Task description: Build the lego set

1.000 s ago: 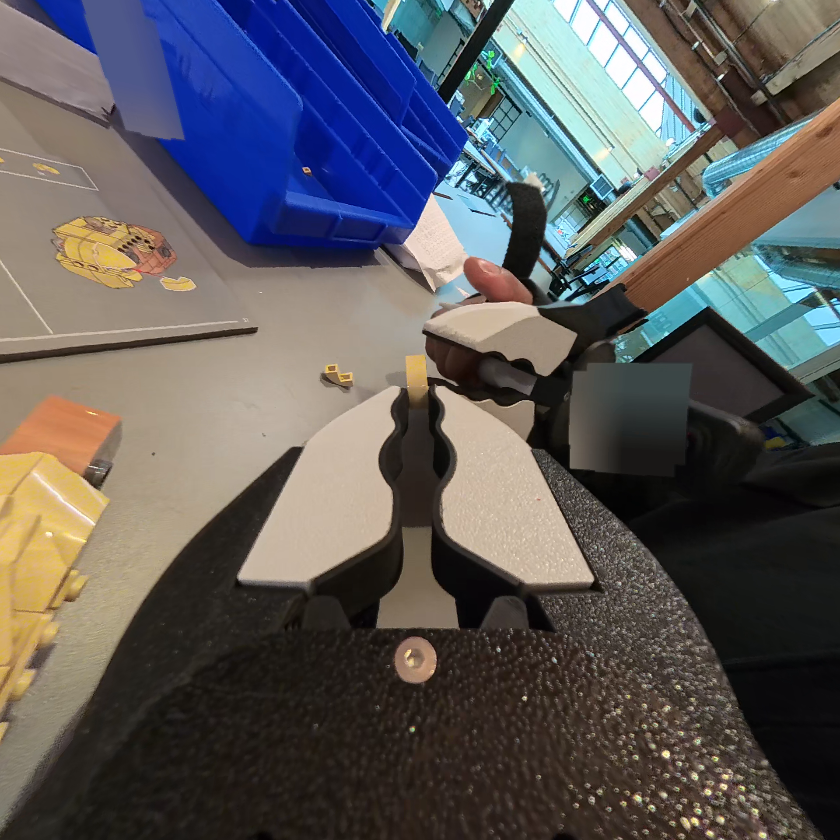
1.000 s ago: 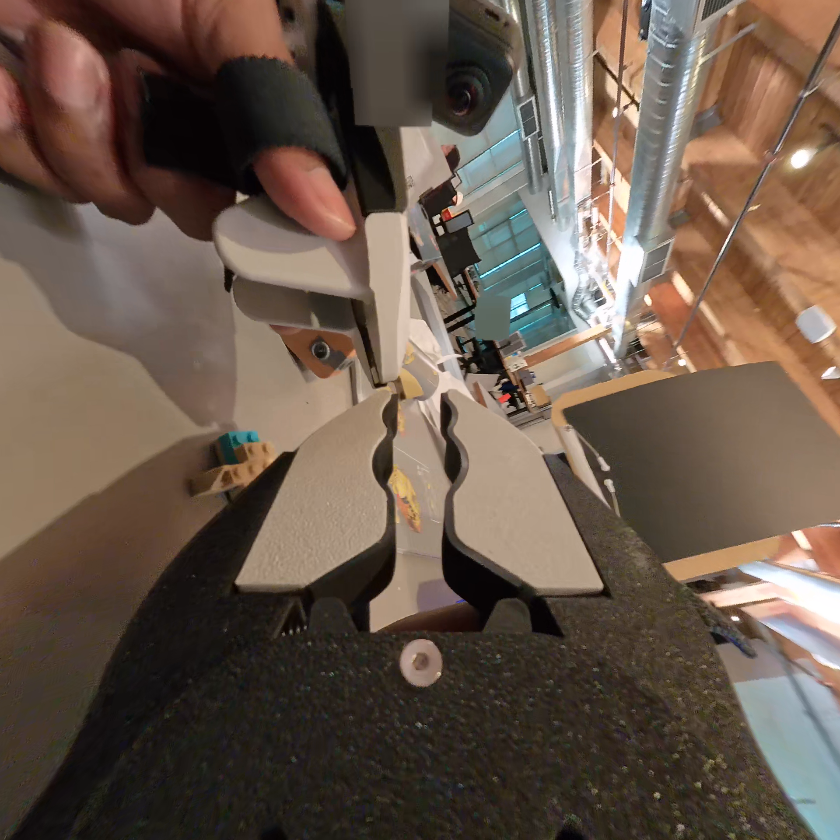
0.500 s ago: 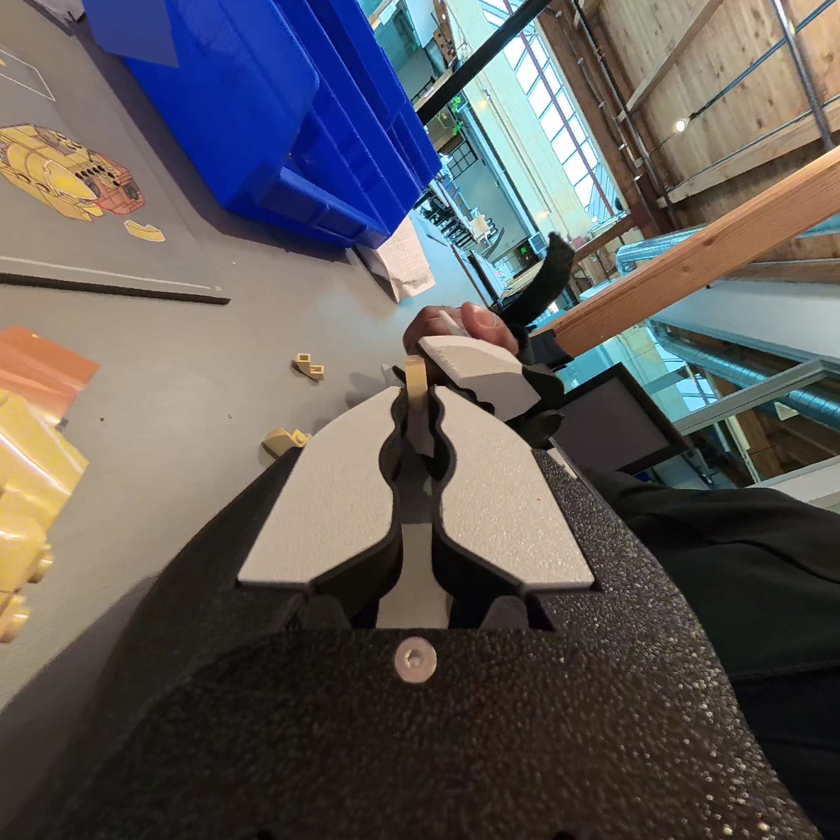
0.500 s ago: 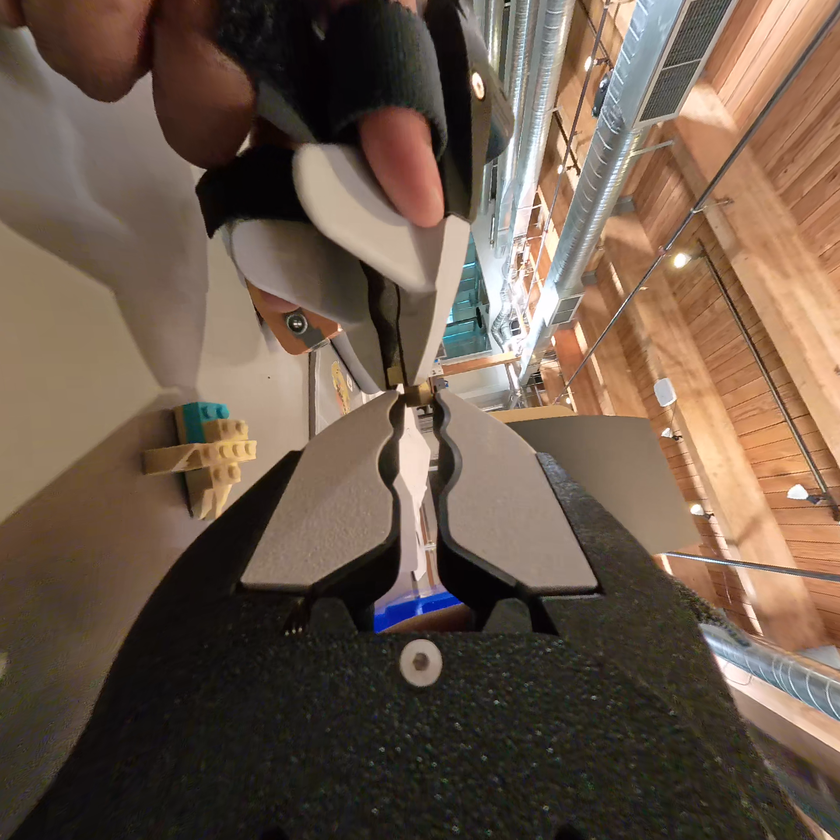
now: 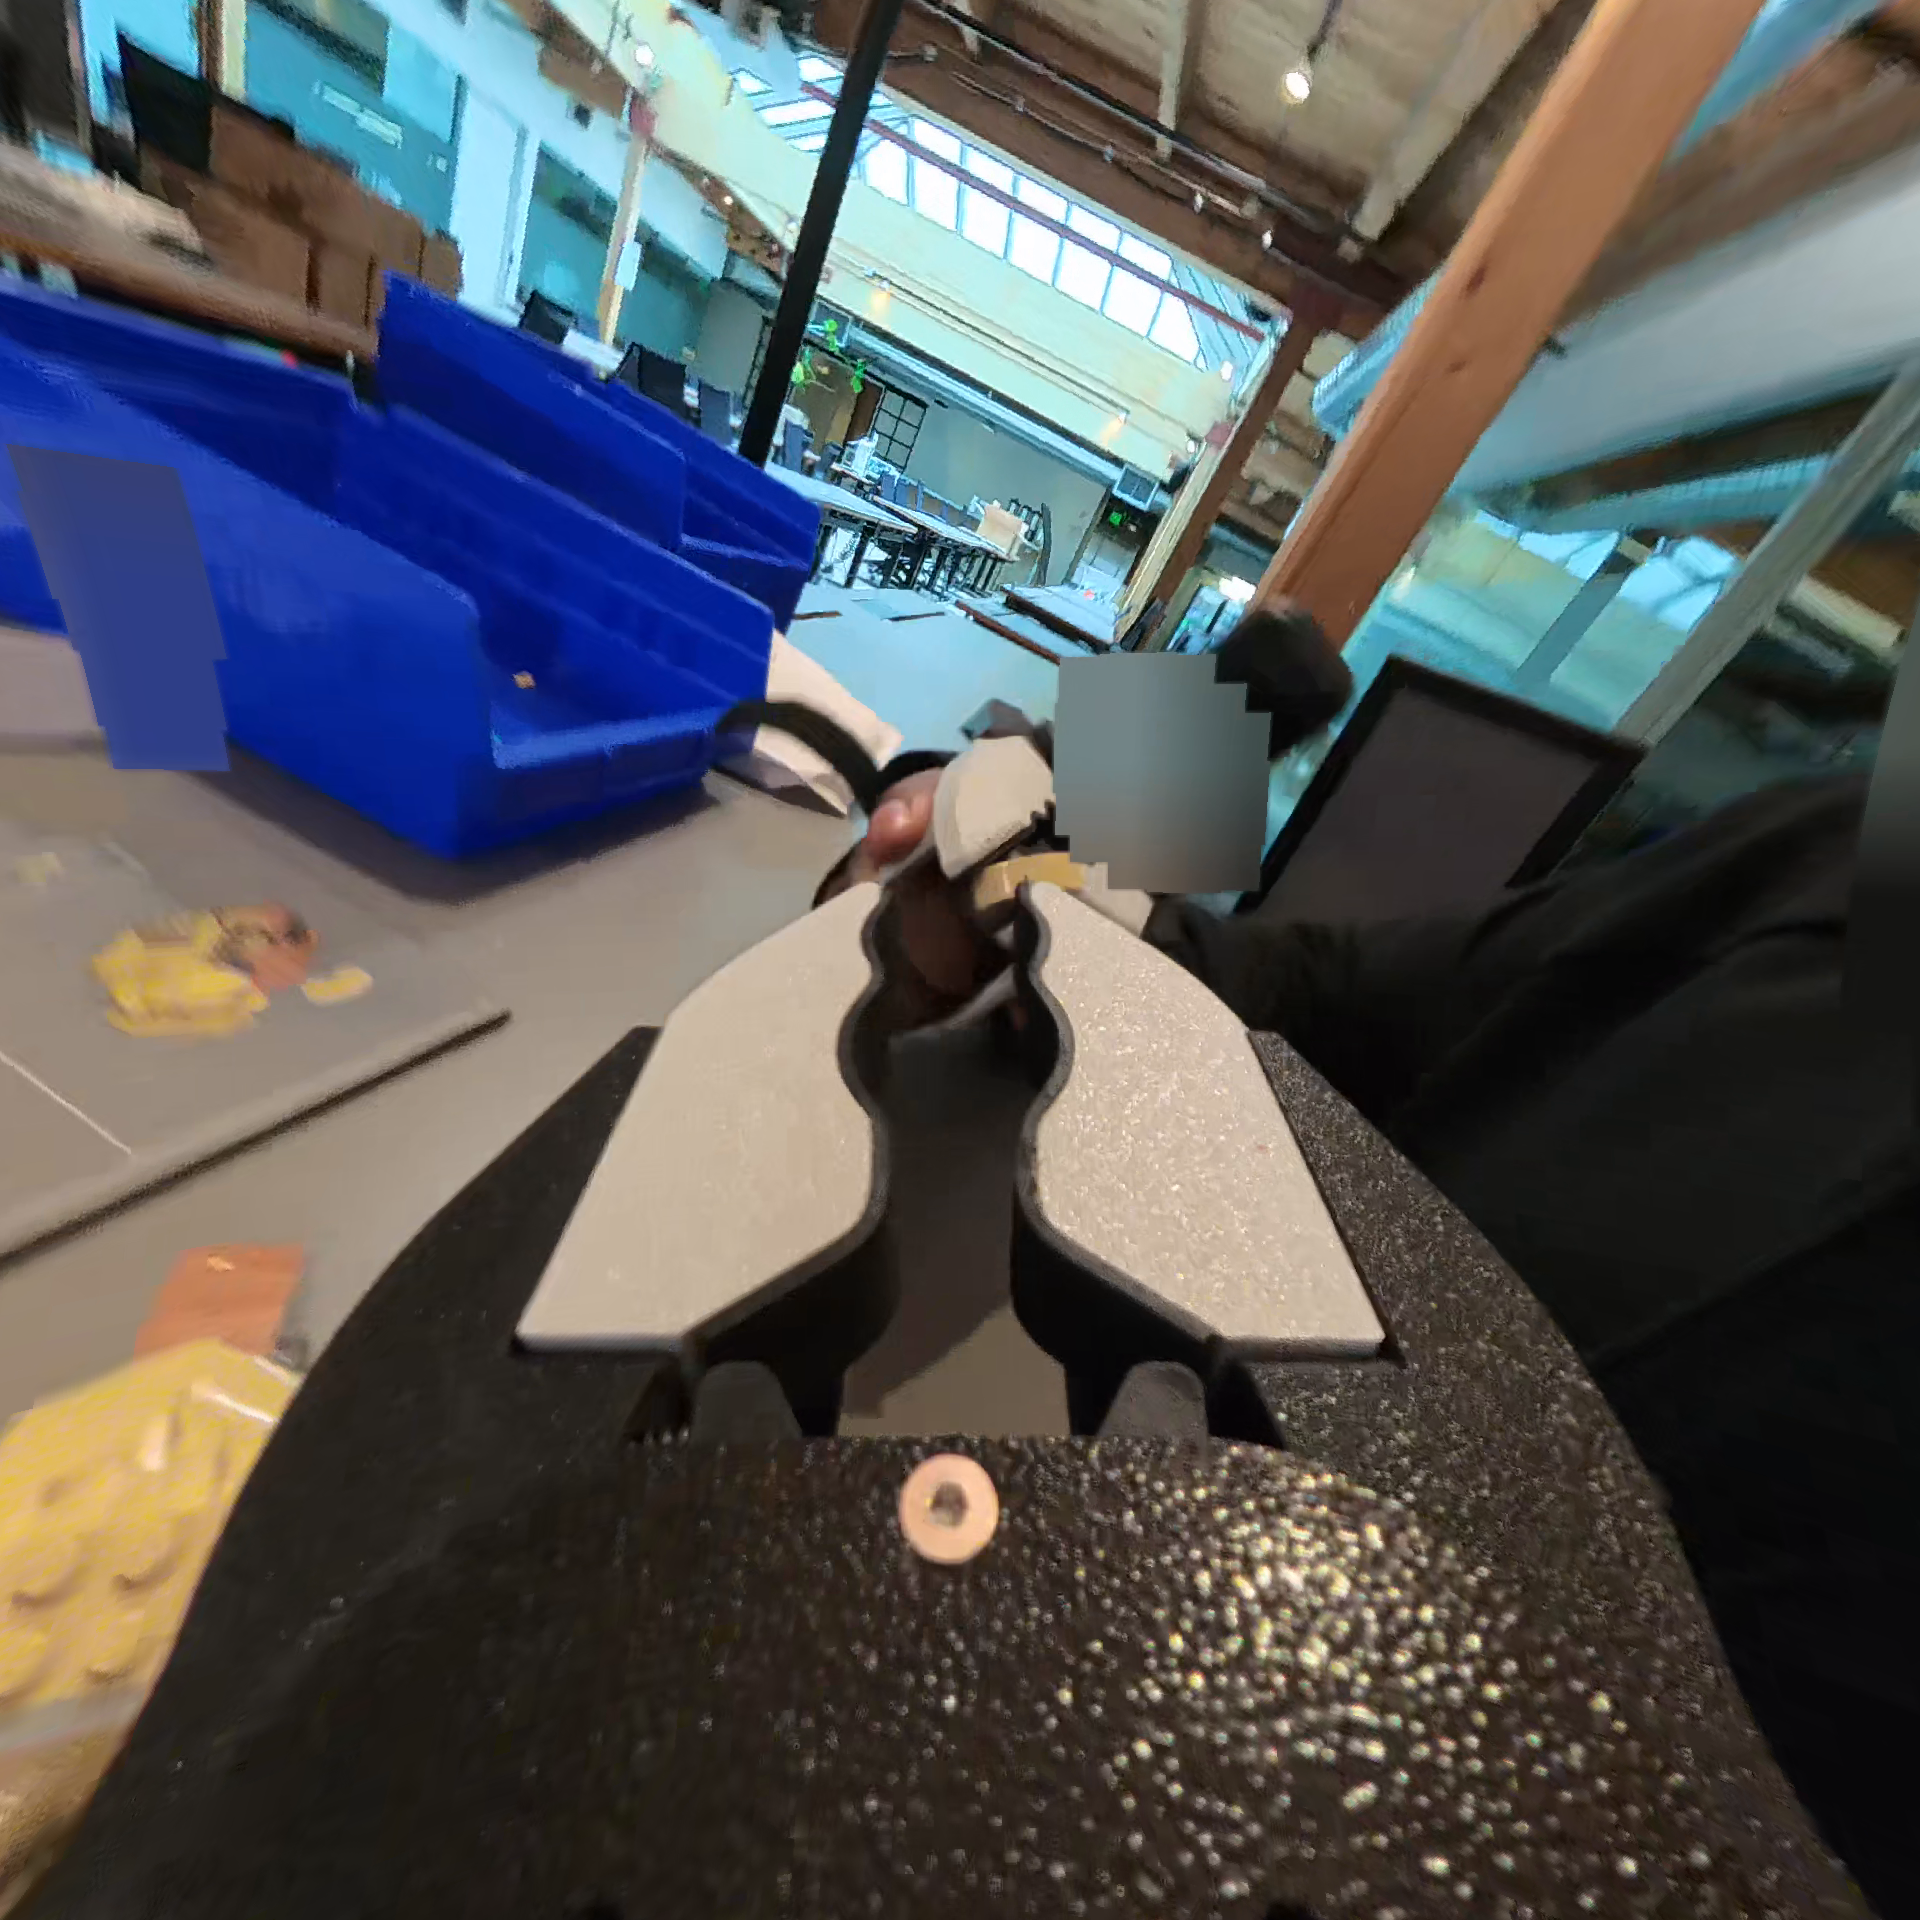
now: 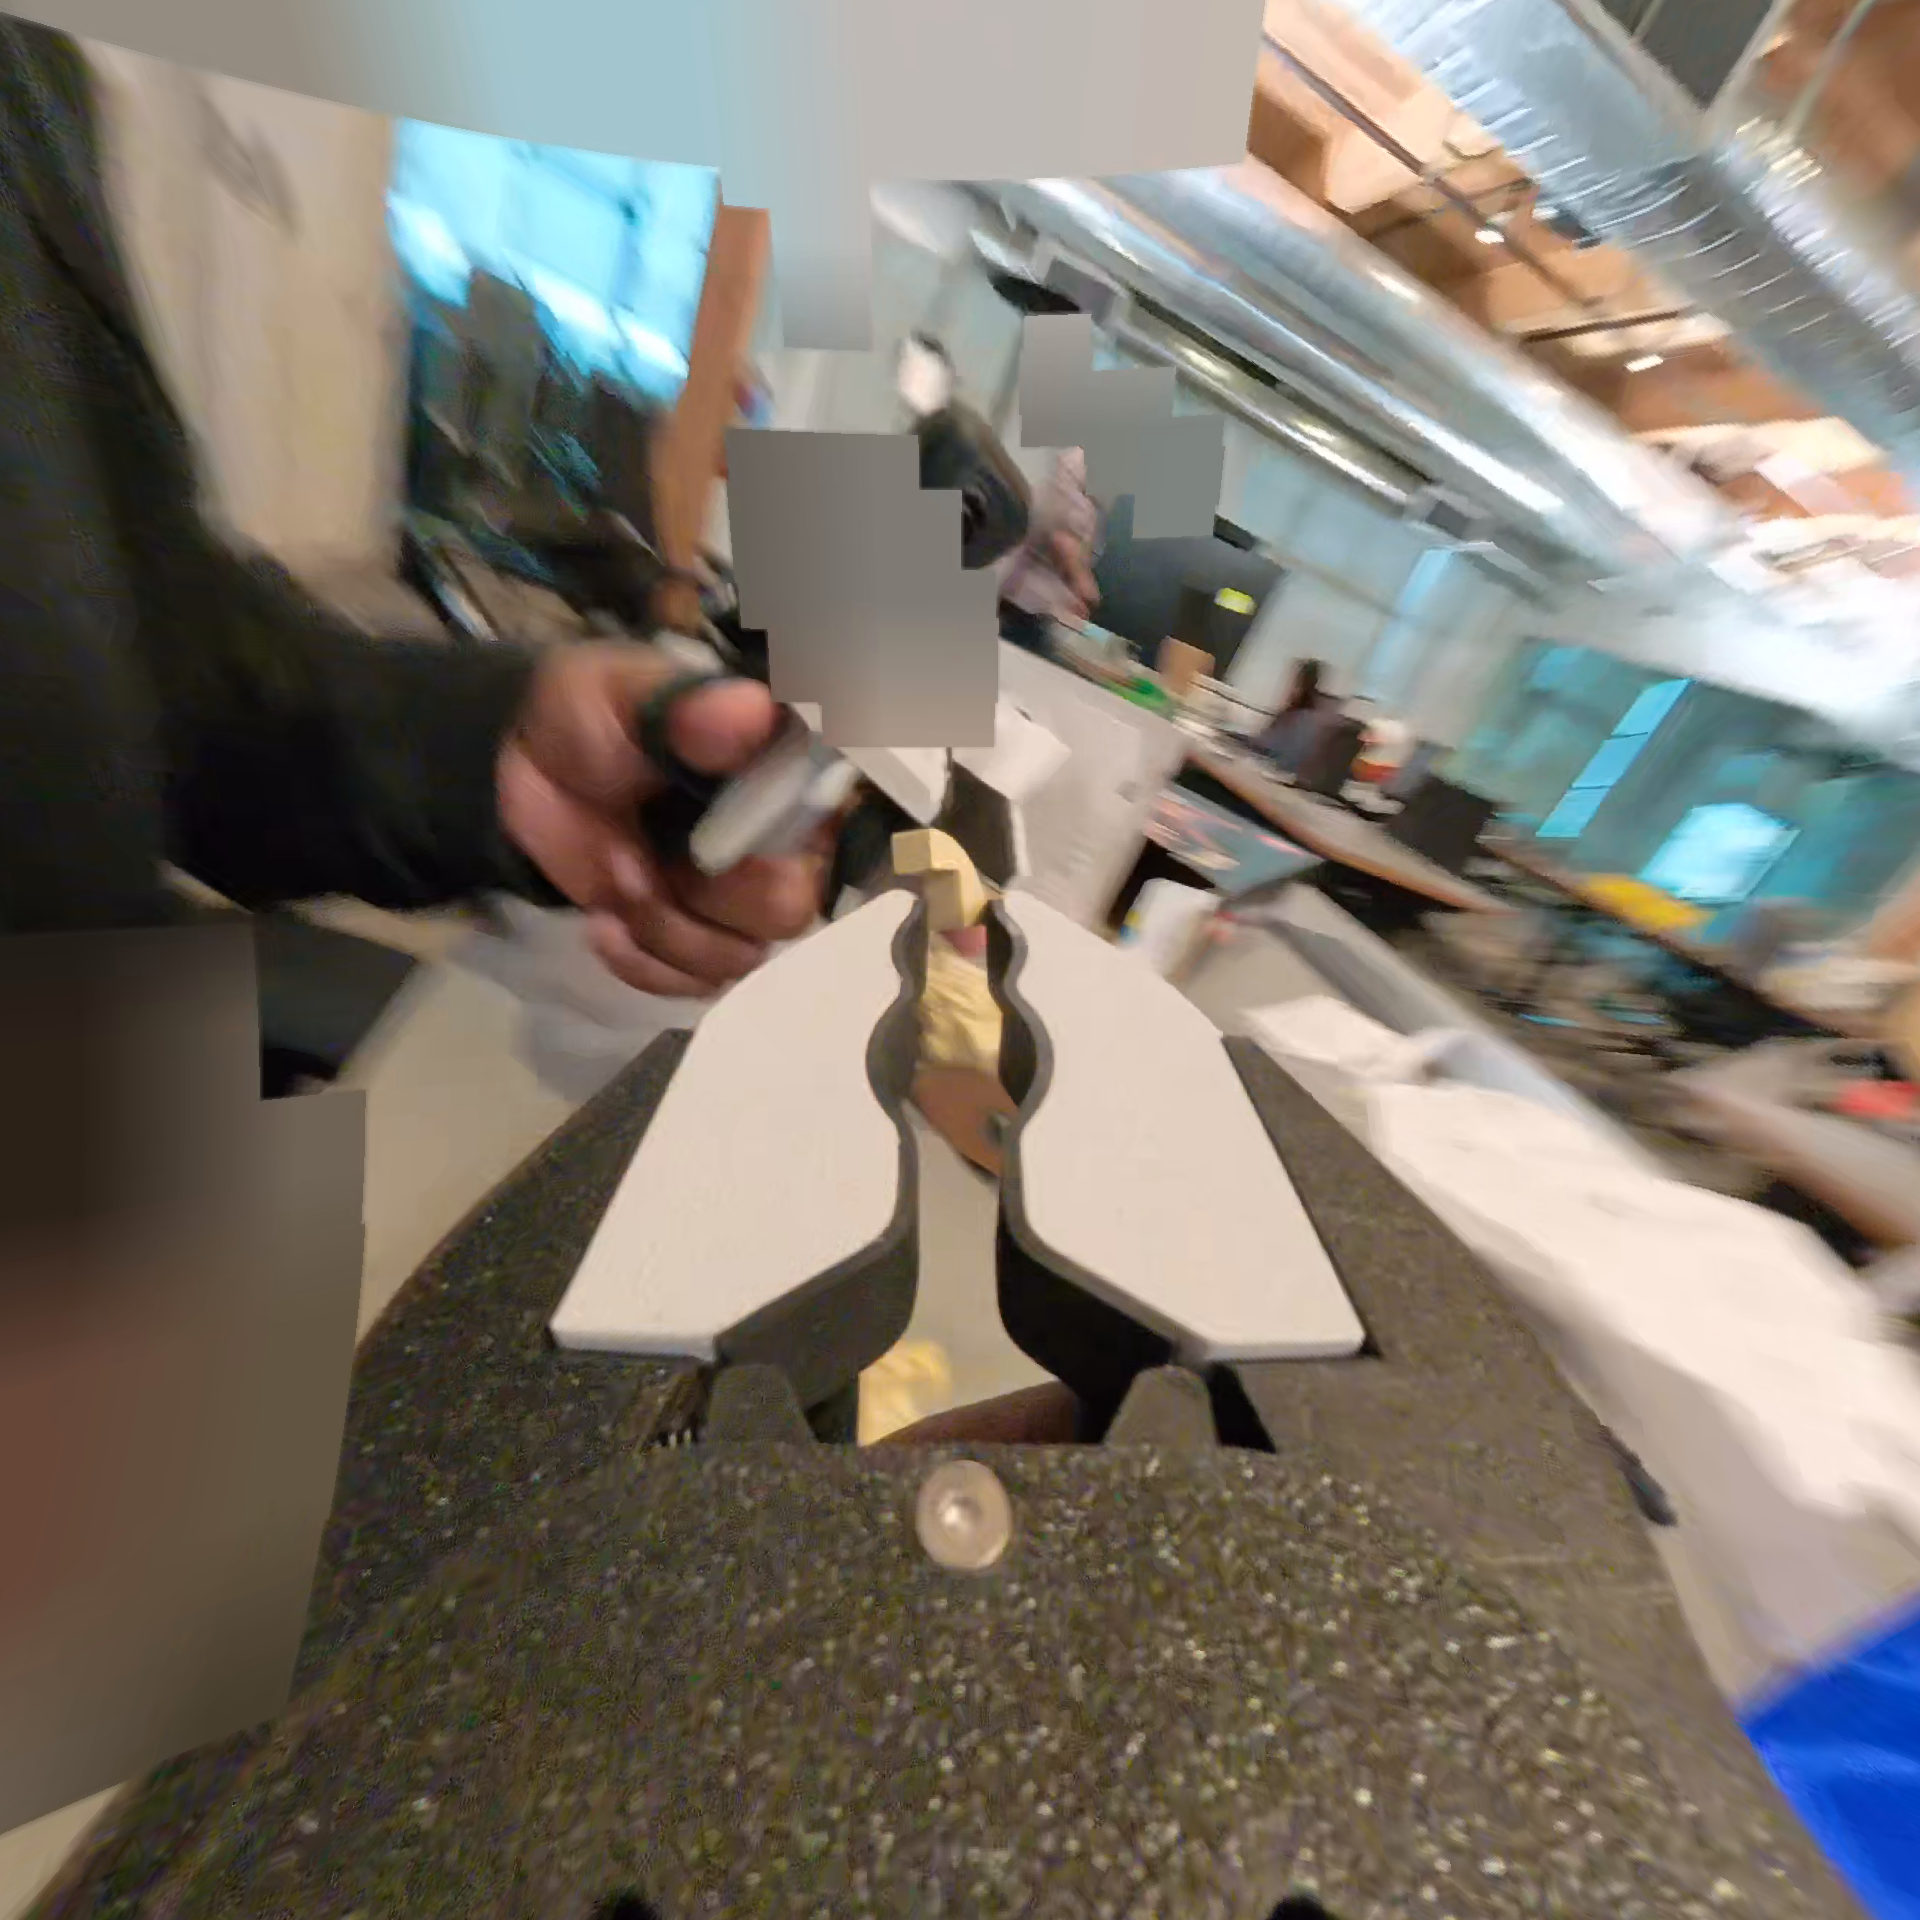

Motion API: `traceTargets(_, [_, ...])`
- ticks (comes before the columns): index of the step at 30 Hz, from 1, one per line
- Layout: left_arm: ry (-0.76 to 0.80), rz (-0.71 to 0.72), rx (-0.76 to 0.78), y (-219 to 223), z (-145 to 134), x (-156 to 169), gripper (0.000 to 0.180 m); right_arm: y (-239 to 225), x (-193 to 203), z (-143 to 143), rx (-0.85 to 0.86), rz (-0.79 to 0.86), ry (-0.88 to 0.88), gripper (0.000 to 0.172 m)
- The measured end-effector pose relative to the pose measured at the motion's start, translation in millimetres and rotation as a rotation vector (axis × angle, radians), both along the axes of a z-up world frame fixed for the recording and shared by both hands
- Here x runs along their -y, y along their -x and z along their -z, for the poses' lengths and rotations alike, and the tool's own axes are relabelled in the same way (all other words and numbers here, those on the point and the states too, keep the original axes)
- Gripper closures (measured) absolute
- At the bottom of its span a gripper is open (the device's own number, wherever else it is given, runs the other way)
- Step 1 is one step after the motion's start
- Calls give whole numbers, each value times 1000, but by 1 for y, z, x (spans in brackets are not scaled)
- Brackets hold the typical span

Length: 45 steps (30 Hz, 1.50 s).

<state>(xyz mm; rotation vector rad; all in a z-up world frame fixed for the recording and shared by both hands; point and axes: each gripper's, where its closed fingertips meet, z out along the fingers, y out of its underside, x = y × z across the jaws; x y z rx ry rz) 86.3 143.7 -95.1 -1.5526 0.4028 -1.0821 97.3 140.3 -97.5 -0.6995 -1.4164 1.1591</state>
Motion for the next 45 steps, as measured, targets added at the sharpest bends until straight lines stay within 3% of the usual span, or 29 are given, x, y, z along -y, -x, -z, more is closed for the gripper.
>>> traceTargets(3, [-106,26,-64,-1,-12,3,159,-13,2,-19,-34,-229,298,161])
traceTargets(7, [-117,48,-76,5,-14,-1,159,-21,-3,-26,-46,-352,455,161])
traceTargets(19, [-92,-42,-234,81,12,-7,160,-10,-38,-22,-11,-350,638,162])
traceTargets(30, [37,-182,-60,138,21,-16,162,3,-60,-9,66,-321,757,161])
traceTargets(36, [69,-188,11,145,20,-18,164,2,-70,-11,53,-335,834,161])
traceTargets(45, [85,-216,-98,143,34,-23,164,19,-80,4,140,-184,846,161])
